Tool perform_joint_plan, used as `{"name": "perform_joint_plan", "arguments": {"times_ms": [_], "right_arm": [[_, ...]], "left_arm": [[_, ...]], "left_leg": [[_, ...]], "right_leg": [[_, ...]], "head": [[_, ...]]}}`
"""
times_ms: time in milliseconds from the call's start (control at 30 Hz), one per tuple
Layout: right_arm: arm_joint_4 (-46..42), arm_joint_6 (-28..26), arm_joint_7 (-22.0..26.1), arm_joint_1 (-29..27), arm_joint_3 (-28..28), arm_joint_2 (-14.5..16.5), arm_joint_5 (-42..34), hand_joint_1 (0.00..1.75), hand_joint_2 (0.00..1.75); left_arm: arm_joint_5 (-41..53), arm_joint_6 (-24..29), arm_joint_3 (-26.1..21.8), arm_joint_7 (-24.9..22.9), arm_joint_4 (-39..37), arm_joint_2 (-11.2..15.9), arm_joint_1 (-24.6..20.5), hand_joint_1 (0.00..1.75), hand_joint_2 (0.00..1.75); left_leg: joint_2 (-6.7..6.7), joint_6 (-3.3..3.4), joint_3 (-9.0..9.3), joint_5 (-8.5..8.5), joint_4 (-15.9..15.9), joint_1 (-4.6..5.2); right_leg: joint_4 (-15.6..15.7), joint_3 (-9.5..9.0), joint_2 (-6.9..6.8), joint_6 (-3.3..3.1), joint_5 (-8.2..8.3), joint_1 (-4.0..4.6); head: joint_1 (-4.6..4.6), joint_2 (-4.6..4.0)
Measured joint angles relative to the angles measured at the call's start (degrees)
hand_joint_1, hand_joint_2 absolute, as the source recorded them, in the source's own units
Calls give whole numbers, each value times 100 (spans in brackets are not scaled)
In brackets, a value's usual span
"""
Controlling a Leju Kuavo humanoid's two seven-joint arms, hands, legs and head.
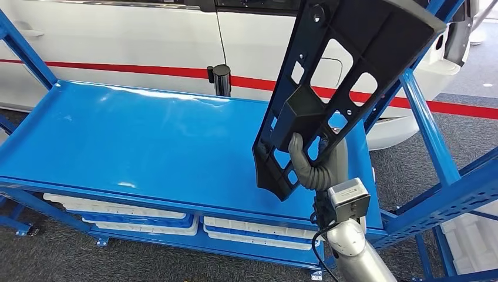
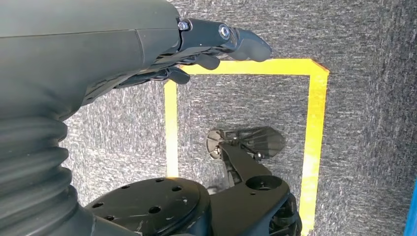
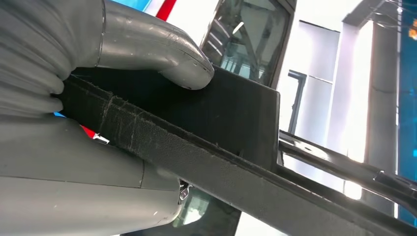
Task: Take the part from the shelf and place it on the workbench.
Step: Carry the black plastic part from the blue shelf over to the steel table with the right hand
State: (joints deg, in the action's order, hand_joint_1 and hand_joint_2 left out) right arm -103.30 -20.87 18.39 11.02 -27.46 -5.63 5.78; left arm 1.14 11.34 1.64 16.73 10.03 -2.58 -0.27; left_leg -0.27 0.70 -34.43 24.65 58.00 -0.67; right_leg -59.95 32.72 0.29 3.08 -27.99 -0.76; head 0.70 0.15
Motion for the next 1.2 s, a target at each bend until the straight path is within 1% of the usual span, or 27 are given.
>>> {"name": "perform_joint_plan", "arguments": {"times_ms": [33,67,100,167,200,233,300,333,367,400,433,500,567,667,733,767,833,867,900,933,967,1000,1033,1067,1100,1133,1200], "right_arm": [[-2,16,-3,0,1,2,-49,175,175],[-4,32,-4,-3,3,1,-85,175,175],[-4,43,-4,-9,10,-1,-104,175,175],[-4,70,4,-17,25,4,-168,175,175],[-4,91,11,-21,30,13,-226,175,175],[-4,113,19,-26,33,22,-286,175,175],[-4,118,55,-47,52,33,-344,175,175],[-4,102,89,-65,64,34,-336,175,175],[-5,83,132,-86,74,35,-323,175,175],[-9,67,173,-109,79,39,-309,175,175],[-14,57,203,-126,81,43,-300,175,175],[-37,54,231,-141,82,60,-295,175,175],[-65,57,239,-141,85,79,-306,175,175],[-86,74,242,-147,91,95,-345,175,175],[-97,79,242,-151,104,95,-360,175,175],[-103,80,242,-154,113,95,-366,175,175],[-110,82,245,-166,122,94,-372,175,175],[-111,82,251,-179,125,93,-374,175,175],[-111,81,259,-191,127,92,-372,175,175],[-112,81,267,-200,128,90,-369,175,175],[-113,80,273,-203,129,89,-365,175,175],[-119,80,275,-201,129,88,-361,175,175],[-125,80,277,-201,129,89,-358,175,175],[-133,80,279,-200,129,91,-357,175,175],[-141,80,280,-201,131,91,-357,175,175],[-144,80,282,-203,132,91,-357,175,175],[-151,80,284,-202,137,90,-357,175,175]], "left_arm": [[2,2,0,-7,0,-3,0,0,175],[5,5,0,-13,0,-9,-1,0,175],[9,9,1,-19,0,-15,0,0,175],[28,20,2,-30,0,-25,2,0,175],[39,28,2,-36,0,-29,3,0,175],[50,37,2,-40,0,-32,3,0,175],[60,46,3,-44,0,-42,4,0,175],[63,45,3,-44,0,-45,5,0,175],[67,45,4,-44,0,-47,7,0,175],[73,44,4,-42,0,-48,8,0,175],[79,43,4,-40,0,-47,9,0,175],[96,38,4,-32,0,-46,4,0,175],[106,27,4,-19,0,-49,-1,0,175],[105,15,4,-5,0,-52,-4,0,175],[102,11,3,-4,0,-51,-5,0,175],[99,8,2,-3,0,-50,-5,0,175],[96,-1,2,-3,0,-49,-5,0,175],[98,-8,2,-3,0,-50,-5,0,175],[100,-13,2,-3,0,-50,-4,0,175],[102,-19,2,-3,0,-50,-4,0,175],[104,-27,2,-3,0,-50,-4,0,175],[105,-32,2,-3,0,-51,-5,0,175],[105,-37,2,-3,0,-52,-5,0,175],[105,-40,2,-3,0,-53,-5,0,175],[106,-40,2,-3,0,-53,-5,0,175],[107,-40,2,-3,0,-52,-5,0,175],[108,-39,2,-3,0,-51,-4,0,175]], "left_leg": [[0,-27,-7,-12,2,12],[1,-59,-14,-27,0,20],[2,-94,-19,-45,-7,24],[3,-154,-47,-19,30,10],[3,-179,-95,84,148,6],[4,-199,-190,264,391,0],[4,-238,-484,708,1144,-7],[5,-252,-609,856,1478,-9],[5,-260,-655,899,1643,-12],[6,-262,-582,825,1572,-16],[7,-260,-448,699,1367,-20],[-2,-255,6,384,573,-34],[-21,-217,243,250,83,-28],[-29,-103,195,207,45,3],[-22,-10,161,150,18,-8],[-18,29,136,124,8,-16],[-9,73,70,89,9,-7],[-5,83,40,71,9,-3],[-2,85,16,53,9,0],[-1,80,-1,35,10,1],[-2,68,-11,19,10,1],[-3,50,-16,3,11,2],[-4,26,-21,-11,12,14],[-3,-1,-26,-26,13,25],[-1,-31,-32,-42,14,33],[1,-65,-37,-62,6,37],[4,-138,-59,-73,12,18]], "right_leg": [[214,-119,-4,-30,60,14],[284,-153,-5,-68,84,31],[278,-147,-2,-105,111,44],[295,-129,-3,-182,161,4],[311,-123,-7,-223,187,-21],[325,-118,-12,-255,209,-45],[323,-89,-22,-287,230,-39],[321,-76,-26,-294,238,-35],[319,-67,-28,-299,246,-31],[315,-63,-27,-299,251,-31],[311,-63,-24,-299,255,-33],[283,-53,-16,-279,256,-22],[249,-17,-11,-228,262,11],[251,42,-11,-127,293,6],[45,171,-14,-115,155,-1],[-244,315,-16,-131,-3,-2],[-1056,673,-17,-166,-365,-2],[-1376,804,-17,-159,-481,-3],[-1485,828,-17,-134,-512,-3],[-1350,725,-18,-94,-456,-3],[-971,494,-19,-53,-329,-3],[-482,214,-22,-32,-197,-2],[-72,-20,-25,-29,-82,11],[204,-177,-26,-47,-5,23],[315,-234,-26,-76,27,39],[303,-226,-22,-103,52,57],[310,-207,-22,-176,105,34]], "head": [[3,0],[7,0],[8,0],[9,0],[15,0],[22,0],[31,0],[29,0],[30,0],[30,0],[30,0],[32,0],[22,0],[17,0],[9,0],[2,0],[-9,0],[-9,0],[-10,0],[-11,0],[-12,0],[-13,0],[-9,0],[-7,0],[-4,0],[-2,0],[-2,0]]}}
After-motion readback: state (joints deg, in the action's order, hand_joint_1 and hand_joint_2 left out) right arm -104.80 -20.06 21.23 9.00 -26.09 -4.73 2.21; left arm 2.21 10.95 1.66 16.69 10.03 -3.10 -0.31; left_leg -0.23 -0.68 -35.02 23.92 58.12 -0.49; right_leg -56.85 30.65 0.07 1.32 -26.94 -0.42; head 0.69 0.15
